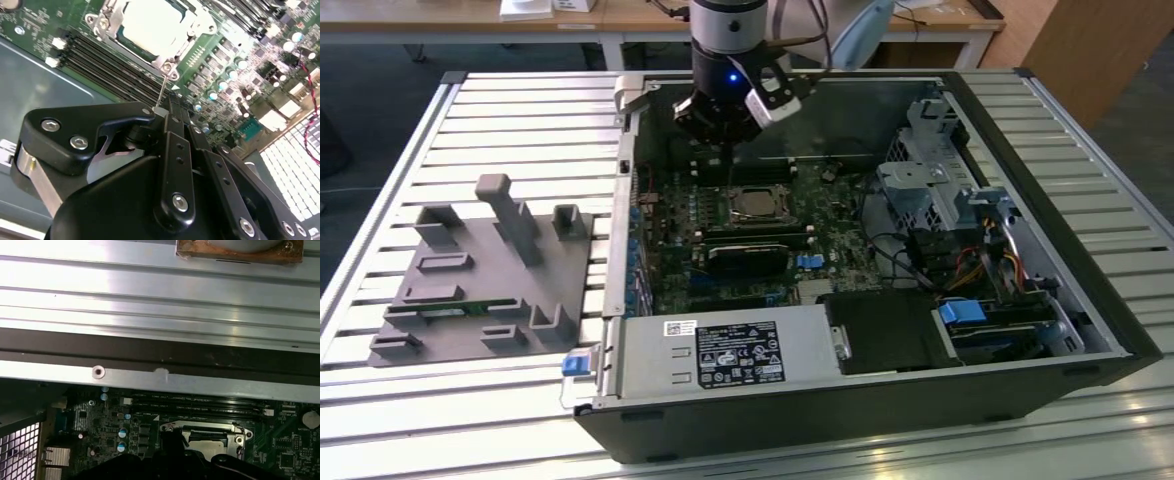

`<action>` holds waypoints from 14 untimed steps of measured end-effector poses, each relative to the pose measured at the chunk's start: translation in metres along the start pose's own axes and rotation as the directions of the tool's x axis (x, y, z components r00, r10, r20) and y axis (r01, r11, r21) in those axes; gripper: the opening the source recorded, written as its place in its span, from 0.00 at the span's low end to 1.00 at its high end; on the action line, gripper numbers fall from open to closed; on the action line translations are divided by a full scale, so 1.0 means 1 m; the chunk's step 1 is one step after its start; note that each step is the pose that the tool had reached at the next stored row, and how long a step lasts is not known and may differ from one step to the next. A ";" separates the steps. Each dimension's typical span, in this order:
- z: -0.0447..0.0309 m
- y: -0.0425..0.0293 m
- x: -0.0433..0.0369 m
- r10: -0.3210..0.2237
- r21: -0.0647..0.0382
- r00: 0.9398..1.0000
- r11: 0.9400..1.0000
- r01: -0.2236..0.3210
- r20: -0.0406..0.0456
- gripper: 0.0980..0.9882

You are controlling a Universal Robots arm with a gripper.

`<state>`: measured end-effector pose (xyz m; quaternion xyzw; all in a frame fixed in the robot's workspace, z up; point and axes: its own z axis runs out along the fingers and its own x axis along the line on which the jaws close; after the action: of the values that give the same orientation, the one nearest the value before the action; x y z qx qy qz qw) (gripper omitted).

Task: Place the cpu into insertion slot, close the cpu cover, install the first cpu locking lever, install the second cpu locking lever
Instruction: 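Install the first cpu locking lever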

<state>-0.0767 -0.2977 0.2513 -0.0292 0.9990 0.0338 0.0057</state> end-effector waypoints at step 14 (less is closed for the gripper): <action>0.0073 -0.0019 -0.0255 0.000 -0.019 1.000 1.000 0.000 0.001 0.01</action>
<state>-0.0510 -0.2976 0.2442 -0.0293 0.9986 0.0435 0.0059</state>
